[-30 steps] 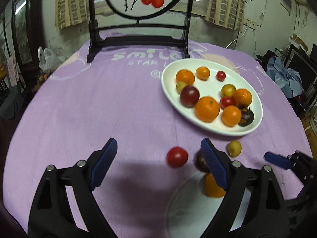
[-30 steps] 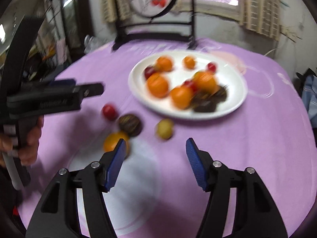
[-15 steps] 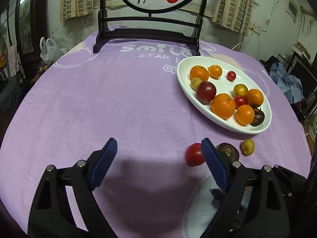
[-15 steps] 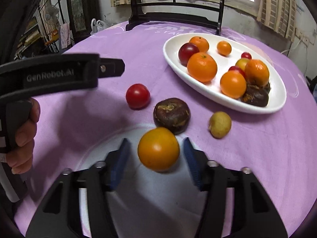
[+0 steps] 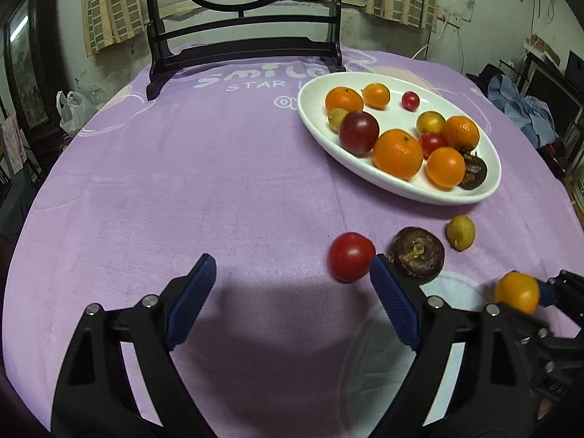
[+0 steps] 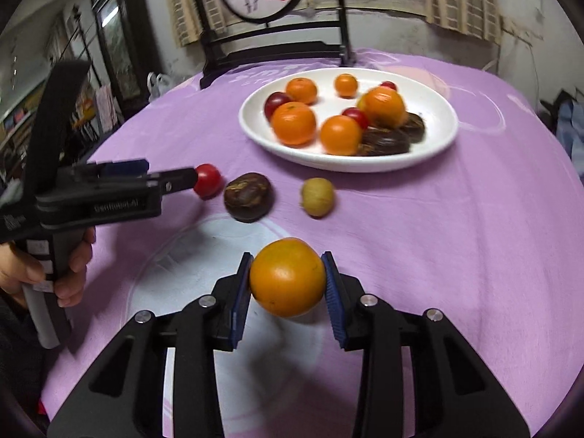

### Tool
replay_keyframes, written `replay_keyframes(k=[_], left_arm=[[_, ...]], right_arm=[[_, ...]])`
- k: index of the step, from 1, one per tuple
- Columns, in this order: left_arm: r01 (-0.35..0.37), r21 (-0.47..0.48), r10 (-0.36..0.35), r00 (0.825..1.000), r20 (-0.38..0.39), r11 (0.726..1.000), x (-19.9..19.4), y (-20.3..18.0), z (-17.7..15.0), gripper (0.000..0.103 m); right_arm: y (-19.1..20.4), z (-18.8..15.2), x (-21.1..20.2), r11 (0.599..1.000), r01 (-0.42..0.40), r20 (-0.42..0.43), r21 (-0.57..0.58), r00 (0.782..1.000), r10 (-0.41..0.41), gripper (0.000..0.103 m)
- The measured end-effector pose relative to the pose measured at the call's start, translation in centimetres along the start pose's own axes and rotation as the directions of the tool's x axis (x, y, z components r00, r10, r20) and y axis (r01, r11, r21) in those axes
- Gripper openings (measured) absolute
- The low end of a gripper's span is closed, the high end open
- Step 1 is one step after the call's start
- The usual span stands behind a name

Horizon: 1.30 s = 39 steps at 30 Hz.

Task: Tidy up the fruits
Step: 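Grasp an orange tomato with the right tool while the left tool grasps a red tomato, then carry both tomatoes over the white plate and open both tools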

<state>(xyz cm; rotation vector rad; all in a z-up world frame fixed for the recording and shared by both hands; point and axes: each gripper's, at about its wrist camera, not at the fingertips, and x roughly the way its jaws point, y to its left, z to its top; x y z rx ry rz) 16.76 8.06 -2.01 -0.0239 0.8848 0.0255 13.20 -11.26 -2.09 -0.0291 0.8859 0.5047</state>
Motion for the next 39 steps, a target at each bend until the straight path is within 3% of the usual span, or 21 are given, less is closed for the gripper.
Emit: replay_keyframes(k=[3, 11, 13, 15, 21, 27, 32, 39], left_arm=[[-0.001, 0.015, 0.002, 1.0, -0.009, 1.0, 0.5, -0.5, -0.4, 0.087], [0.043, 0.005, -0.043, 0.999, -0.019, 0.999, 2.2, -1.4, -0.2, 0.073], [0.071, 0.024, -0.071, 0.998, 0.0, 0.997, 2.2, -2.0, 0.0, 0.05], [0.105, 0.023, -0.105, 0.994, 0.005, 0.994, 2.2, -2.6, 0.1, 0.034], [0.165, -0.065, -0.165, 0.986, 0.006, 0.984, 2.9, -1.8, 0.6, 0.033], [0.136, -0.038, -0.136, 0.991, 0.011, 0.99, 2.6, -2.4, 0.6, 0.028], [0.114, -0.019, -0.113, 0.993, 0.037, 0.993, 0.5, -2.3, 0.2, 0.028], [0.171, -0.031, -0.169, 0.984, 0.059, 0.985, -3.3, -2.4, 0.9, 0.028]], right_arm=[[0.0, 0.1, -0.5, 1.0, -0.008, 0.02, 0.004, 1.0, 0.008, 0.038], [0.6, -0.2, -0.7, 0.999, -0.052, 0.01, -0.004, 0.999, 0.052, 0.038], [0.8, -0.2, -0.6, 0.999, -0.05, 0.007, -0.01, 0.999, 0.05, 0.038], [0.6, -0.2, -0.5, 0.999, -0.042, 0.003, -0.01, 0.999, 0.042, 0.038], [0.7, -0.3, -0.1, 0.999, -0.032, -0.009, -0.013, 0.999, 0.031, 0.037], [0.7, -0.3, -0.3, 1.0, -0.025, -0.002, -0.013, 1.0, 0.025, 0.037], [0.2, -0.2, -0.7, 1.0, -0.025, 0.017, 0.001, 1.0, 0.025, 0.037], [-0.3, 0.6, -2.2, 0.999, -0.032, 0.079, 0.032, 0.996, 0.029, 0.038]])
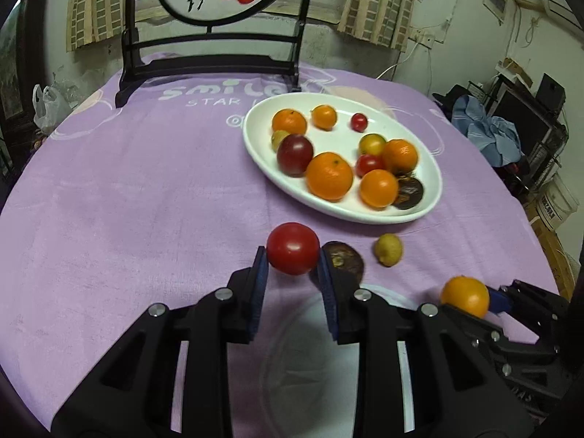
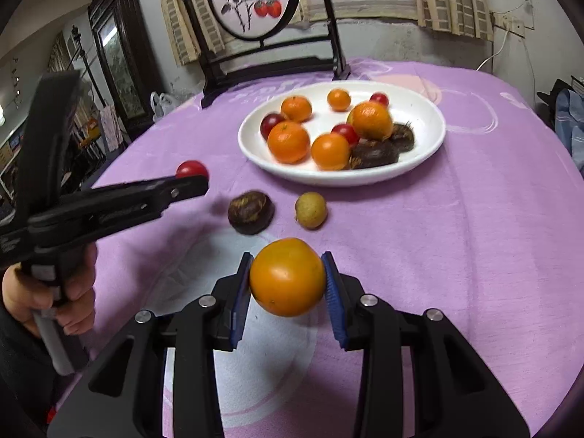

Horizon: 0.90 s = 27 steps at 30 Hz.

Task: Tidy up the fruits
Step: 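Carry both tomatoes over the white plate and open both tools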

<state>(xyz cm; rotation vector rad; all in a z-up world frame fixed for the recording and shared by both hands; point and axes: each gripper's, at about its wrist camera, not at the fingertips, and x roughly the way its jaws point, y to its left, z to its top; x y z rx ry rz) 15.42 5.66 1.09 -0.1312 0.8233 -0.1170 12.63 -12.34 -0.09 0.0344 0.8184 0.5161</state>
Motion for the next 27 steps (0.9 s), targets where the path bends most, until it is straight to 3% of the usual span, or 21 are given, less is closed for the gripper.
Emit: replay_keyframes(k=[4, 8, 15, 24, 26, 27], left_arm=[[0.013, 0.053, -0.014, 1.0, 0.02, 0.999, -1.6, -1.5, 1.6, 0.028], [0.013, 0.088, -0.017, 0.999, 0.042, 0.996, -1.5, -2.9, 4.1, 0.028], [-0.024, 0.059, 0.023, 1.0, 0.007, 0.998, 4.2, -3.6, 8.6, 0.029], [-0.077, 0.04, 0.078, 0.996, -0.039, 0.996, 9.3, -3.0, 10.4, 0.029], [-0.071, 0.024, 0.072, 0.997, -0.038, 0.997, 9.7, -2.8, 10.5, 0.034], [-0.072, 0.022, 0.073, 0.997, -0.029, 0.997, 9.7, -2.8, 10.6, 0.047]], right_arm=[[0.2, 2.1, -1.9, 1.0, -0.005, 0.074, -0.028, 0.997, 0.007, 0.038], [-0.3, 5.8, -1.8, 0.996, 0.04, 0.116, -0.079, 0.993, -0.031, 0.038], [-3.7, 10.2, 2.8, 0.997, 0.075, 0.112, -0.015, 0.991, -0.073, 0.038], [-7.0, 12.3, 7.6, 0.995, 0.075, 0.071, 0.068, 0.994, -0.08, 0.038], [-7.3, 12.4, 8.2, 0.994, 0.059, 0.055, 0.095, 0.996, -0.065, 0.045], [-7.4, 12.5, 8.2, 0.992, 0.062, 0.055, 0.108, 0.996, -0.068, 0.054]])
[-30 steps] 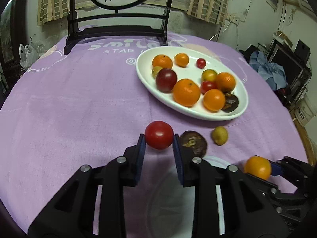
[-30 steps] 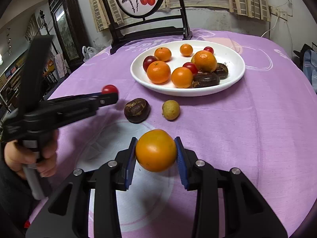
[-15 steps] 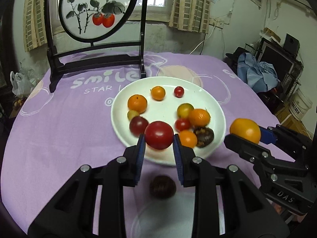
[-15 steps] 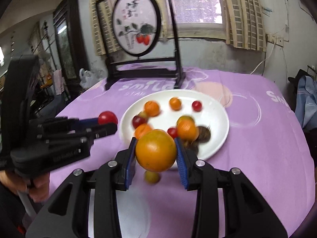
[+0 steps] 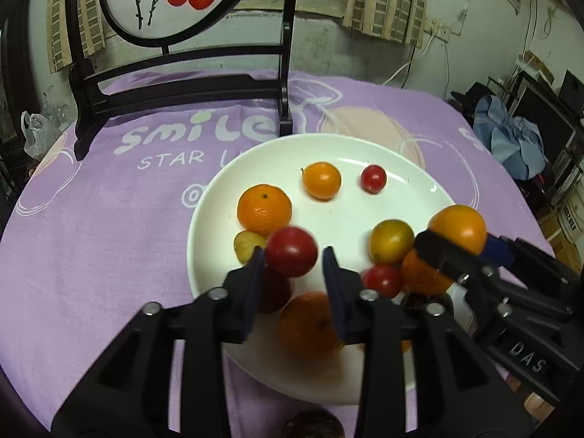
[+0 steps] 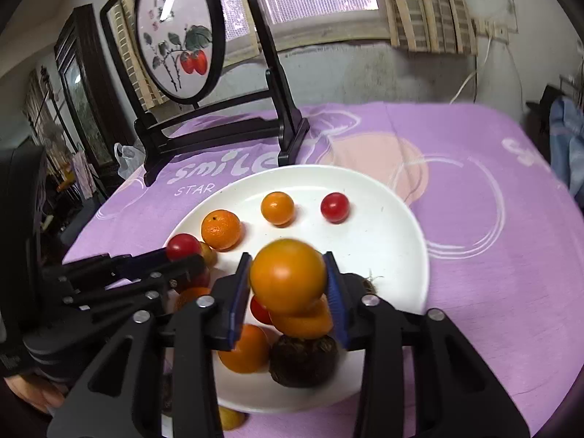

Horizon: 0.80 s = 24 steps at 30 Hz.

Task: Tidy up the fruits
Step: 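Carry both tomatoes over the white plate and open both tools, then grasp a dark brown fruit with the left tool while the right tool grasps a yellow citrus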

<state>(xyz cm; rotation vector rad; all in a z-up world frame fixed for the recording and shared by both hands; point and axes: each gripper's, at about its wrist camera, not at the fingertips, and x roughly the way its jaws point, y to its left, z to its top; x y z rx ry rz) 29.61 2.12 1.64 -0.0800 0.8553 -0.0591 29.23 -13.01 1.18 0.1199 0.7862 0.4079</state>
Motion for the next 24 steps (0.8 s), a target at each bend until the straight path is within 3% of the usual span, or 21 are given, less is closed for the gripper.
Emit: replay_keyframes(k=[6, 12, 17, 24], left_arm=[[-0.001, -0.021, 0.001, 1.0, 0.028, 1.0, -1.6, 0.6, 0.0, 0.067], [-0.009, -0.02, 0.01, 0.998, 0.064, 1.0, -5.0, 1.0, -1.3, 0.077], [-0.007, -0.01, 0.008, 0.997, 0.07, 1.0, -7.1, 1.1, -4.1, 0.078], [0.007, 0.008, -0.007, 1.0, 0.019, 1.0, -7.5, 0.9, -8.6, 0.078]], right_arm=[[0.2, -0.4, -1.8, 1.0, 0.004, 0.046, 0.001, 0.999, -0.004, 0.06], [0.5, -2.5, -4.6, 1.0, -0.024, 0.037, -0.013, 0.999, 0.024, 0.06], [0.9, -5.7, -7.1, 0.999, -0.03, 0.017, -0.036, 0.999, 0.031, 0.061], [0.8, -9.4, -9.8, 0.999, -0.03, 0.022, -0.024, 0.999, 0.03, 0.061]])
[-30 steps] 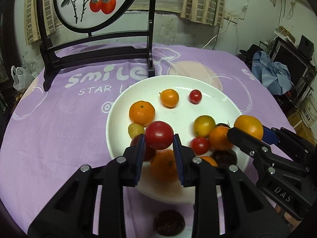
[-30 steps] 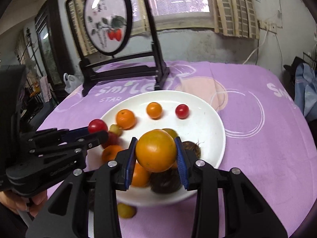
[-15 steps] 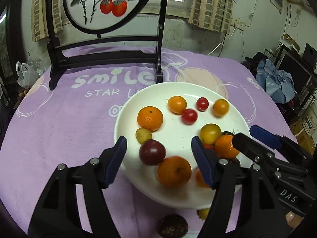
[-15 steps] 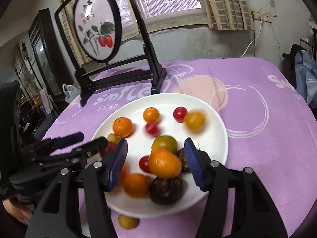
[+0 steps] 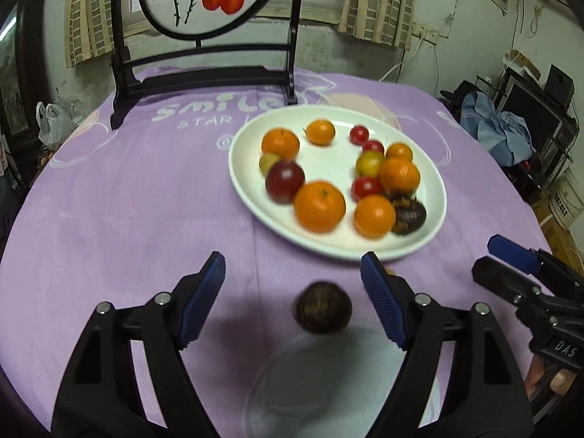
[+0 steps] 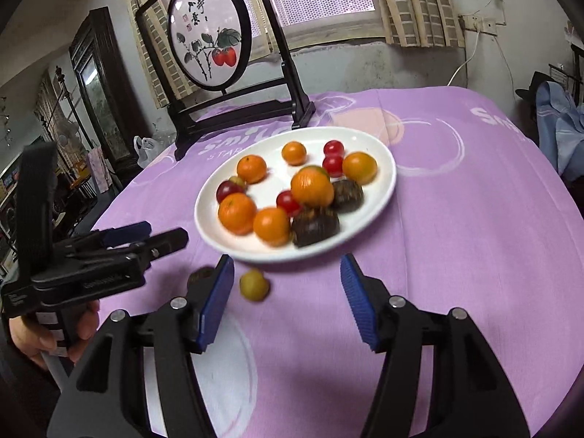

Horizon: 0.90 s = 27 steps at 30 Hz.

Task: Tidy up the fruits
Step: 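Grasp a dark brown fruit with the left tool while the right tool grasps a yellow citrus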

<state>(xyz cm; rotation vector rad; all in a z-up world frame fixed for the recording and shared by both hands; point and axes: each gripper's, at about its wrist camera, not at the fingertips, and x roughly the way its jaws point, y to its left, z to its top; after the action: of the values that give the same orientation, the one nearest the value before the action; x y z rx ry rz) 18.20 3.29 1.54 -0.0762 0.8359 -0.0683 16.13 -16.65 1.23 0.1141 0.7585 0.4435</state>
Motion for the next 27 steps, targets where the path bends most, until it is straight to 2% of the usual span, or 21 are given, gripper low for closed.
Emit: replay_keyframes(k=[8, 11, 12, 13, 15, 20, 27], left_arm=[[-0.008, 0.016, 0.009, 0.998, -0.07, 1.0, 1.9, -0.9, -3.0, 0.078], [-0.015, 0.037, 0.018, 0.997, -0.075, 0.999, 2.7, -1.5, -3.3, 0.075], [-0.009, 0.048, 0.013, 0.996, -0.083, 0.999, 3.1, -1.8, -3.4, 0.067], [-0.004, 0.061, 0.01, 0.995, -0.101, 0.998, 3.6, -2.0, -3.5, 0.051], [-0.013, 0.083, 0.02, 0.996, -0.089, 0.996, 3.7, -2.3, -3.6, 0.042], [0.015, 0.058, -0.01, 0.995, -0.094, 0.998, 2.8, -1.4, -3.5, 0.042], [0.016, 0.018, -0.015, 0.998, -0.056, 1.0, 0.4, 1.1, -4.0, 0.043]], right_arm=[[0.4, -2.4, -0.1, 1.0, -0.001, -0.048, -0.028, 0.999, 0.0, 0.062], [0.3, -2.5, 0.0, 1.0, -0.005, -0.049, -0.023, 0.999, 0.004, 0.062], [0.2, -2.6, 0.0, 1.0, -0.005, -0.049, -0.023, 0.999, 0.004, 0.062], [0.2, -2.6, 0.1, 1.0, -0.004, -0.05, -0.023, 0.999, 0.003, 0.062], [0.2, -2.7, 0.3, 1.0, 0.004, -0.055, -0.029, 0.998, -0.006, 0.062], [0.4, -3.0, 1.0, 0.999, 0.014, -0.077, -0.037, 0.997, -0.017, 0.062], [3.2, -3.1, 4.2, 0.992, 0.032, -0.17, -0.124, 0.984, -0.053, 0.062]])
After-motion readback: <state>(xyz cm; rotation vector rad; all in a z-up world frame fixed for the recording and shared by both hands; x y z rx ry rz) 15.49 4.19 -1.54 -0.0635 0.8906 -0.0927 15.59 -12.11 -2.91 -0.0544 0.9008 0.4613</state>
